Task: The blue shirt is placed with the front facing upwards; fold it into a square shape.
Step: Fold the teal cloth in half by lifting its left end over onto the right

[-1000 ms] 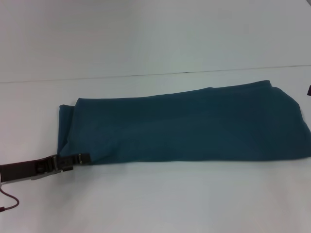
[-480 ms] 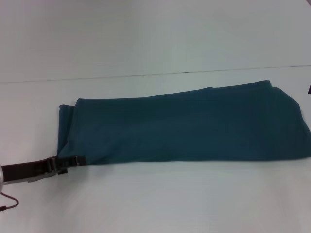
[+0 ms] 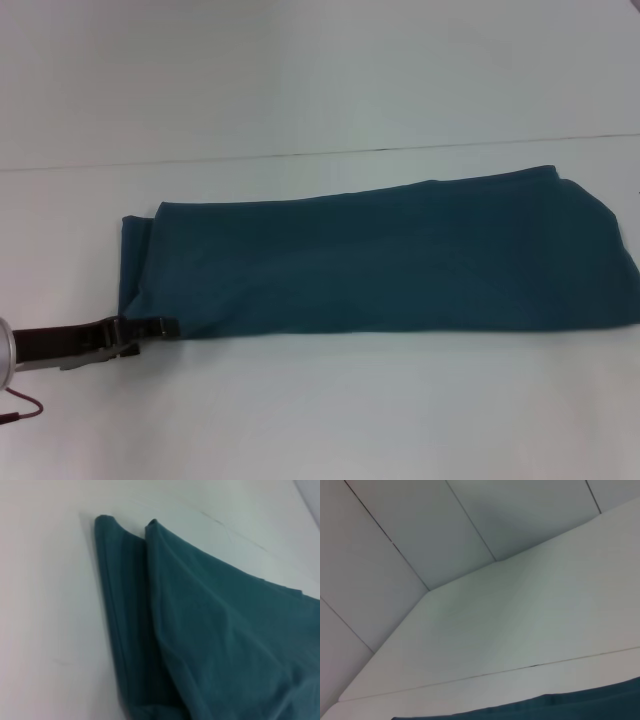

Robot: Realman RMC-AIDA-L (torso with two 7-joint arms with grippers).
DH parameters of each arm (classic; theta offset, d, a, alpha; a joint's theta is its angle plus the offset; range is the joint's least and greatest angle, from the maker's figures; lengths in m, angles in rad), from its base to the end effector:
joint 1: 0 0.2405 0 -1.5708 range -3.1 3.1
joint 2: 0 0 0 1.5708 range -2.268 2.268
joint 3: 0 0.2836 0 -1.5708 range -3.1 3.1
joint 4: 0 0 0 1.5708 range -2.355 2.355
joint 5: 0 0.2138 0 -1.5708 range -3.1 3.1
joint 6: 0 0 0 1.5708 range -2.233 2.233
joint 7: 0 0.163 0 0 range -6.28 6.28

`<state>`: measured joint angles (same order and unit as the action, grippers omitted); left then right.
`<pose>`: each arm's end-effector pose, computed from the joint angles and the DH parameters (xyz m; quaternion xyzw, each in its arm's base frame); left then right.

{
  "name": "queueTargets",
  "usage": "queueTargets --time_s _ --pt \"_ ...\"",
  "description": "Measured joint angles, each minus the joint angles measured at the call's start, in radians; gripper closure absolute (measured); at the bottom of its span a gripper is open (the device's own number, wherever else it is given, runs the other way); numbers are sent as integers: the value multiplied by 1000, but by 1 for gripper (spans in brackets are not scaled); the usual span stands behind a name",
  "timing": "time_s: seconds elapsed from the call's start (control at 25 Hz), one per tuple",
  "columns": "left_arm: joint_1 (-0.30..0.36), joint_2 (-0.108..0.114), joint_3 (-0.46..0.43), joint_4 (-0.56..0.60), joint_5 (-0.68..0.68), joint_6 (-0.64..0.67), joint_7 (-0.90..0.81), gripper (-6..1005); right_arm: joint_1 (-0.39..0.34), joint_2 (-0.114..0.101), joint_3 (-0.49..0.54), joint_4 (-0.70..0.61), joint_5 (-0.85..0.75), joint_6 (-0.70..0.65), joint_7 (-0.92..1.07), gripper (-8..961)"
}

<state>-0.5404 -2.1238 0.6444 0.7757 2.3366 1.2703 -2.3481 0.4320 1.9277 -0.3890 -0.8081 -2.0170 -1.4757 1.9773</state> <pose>-0.3275 0.3757 -0.0314 -0.7435 -0.6251 -0.1492 0.1850 0.3607 0.3645 0.1181 -0.7677 0.4845 0.2960 0.2970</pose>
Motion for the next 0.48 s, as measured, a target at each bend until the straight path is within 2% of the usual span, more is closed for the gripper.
queueTargets --time_s 0.48 --pt "-33 13 0 -1 55 -1 -34 206 -7 -2 24 -4 0 -4 0 933"
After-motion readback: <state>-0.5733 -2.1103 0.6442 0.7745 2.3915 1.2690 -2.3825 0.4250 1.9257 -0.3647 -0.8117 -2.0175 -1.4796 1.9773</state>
